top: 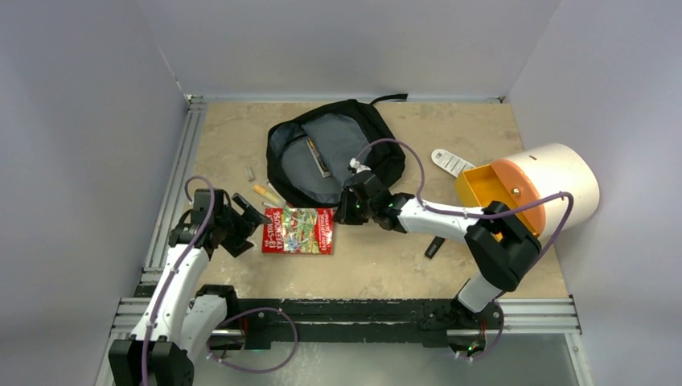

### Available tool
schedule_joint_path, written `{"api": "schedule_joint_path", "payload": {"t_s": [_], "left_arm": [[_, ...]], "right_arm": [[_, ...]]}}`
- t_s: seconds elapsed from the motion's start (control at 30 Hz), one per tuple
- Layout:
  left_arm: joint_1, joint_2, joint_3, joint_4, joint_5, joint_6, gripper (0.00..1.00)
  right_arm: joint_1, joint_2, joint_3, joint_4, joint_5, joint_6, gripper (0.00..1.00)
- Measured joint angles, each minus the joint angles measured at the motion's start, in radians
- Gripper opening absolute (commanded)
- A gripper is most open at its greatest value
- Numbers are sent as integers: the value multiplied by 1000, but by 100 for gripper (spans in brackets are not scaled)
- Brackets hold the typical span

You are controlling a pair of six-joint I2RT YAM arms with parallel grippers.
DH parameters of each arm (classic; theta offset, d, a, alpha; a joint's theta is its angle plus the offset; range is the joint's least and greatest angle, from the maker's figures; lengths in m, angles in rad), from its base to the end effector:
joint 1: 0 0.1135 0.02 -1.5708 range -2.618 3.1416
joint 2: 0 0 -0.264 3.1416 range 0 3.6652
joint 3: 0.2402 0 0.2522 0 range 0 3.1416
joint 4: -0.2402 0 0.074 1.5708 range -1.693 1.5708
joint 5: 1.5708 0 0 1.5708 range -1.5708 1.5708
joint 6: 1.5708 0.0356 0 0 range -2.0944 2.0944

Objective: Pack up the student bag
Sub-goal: Move the book to the center of the board, then pick up the book from the center of the board.

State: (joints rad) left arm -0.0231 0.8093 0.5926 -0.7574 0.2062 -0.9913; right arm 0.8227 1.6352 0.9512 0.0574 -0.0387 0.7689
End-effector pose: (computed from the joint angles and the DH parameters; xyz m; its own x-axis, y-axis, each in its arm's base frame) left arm 0.1509 -0.0108 0.2205 -0.5680 -0.8061 -0.1660 -0.6166 0.5504 -0.5629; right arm 0.2395 0.2601 0.2044 -0.8108 0.1478 -0.5664 -0.2643 0.7709 0.5796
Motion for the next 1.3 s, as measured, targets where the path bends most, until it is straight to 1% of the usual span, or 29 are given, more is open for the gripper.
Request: {"api": "schedule_joint_path", "payload": {"t_s": [0.1, 0.13, 0.2, 0.27, 0.43, 0.5, 0.63, 0.77, 0.97, 1.1, 1.3], "left_arm": [[0, 37, -2, 39, -9, 16, 79], [0, 50, -2, 51, -13, 18, 79], [0, 82, -5, 92, -22, 32, 77], [0, 109, -22, 146, -27, 45, 76], [0, 188, -68, 267, -27, 73, 72], [-4, 223, -76, 301, -27, 82, 70], [-19, 292, -81, 362, -27, 97, 62], [-44, 338, -82, 417, -27, 100, 49], [-78, 389, -86, 458, -32, 119, 33], [-79, 390, -100, 473, -32, 121, 30], [-84, 390, -101, 481, -35, 121, 28]], "right_arm": [[-5, -36, -61, 26, -6, 29, 49], [-6, -48, -79, 38, -6, 36, 54], [-6, -68, -110, 65, -8, 59, 62], [-6, -69, -122, 86, -8, 72, 67], [-6, -29, -121, 147, -6, 80, 73], [-9, 8, -116, 167, -6, 77, 73], [-16, 80, -101, 182, -12, 66, 74], [-26, 106, -70, 202, -13, 48, 74], [-50, 142, -49, 229, -34, 25, 71], [-66, 166, -38, 259, -71, 18, 68], [-75, 181, -37, 278, -97, 15, 58]]}}
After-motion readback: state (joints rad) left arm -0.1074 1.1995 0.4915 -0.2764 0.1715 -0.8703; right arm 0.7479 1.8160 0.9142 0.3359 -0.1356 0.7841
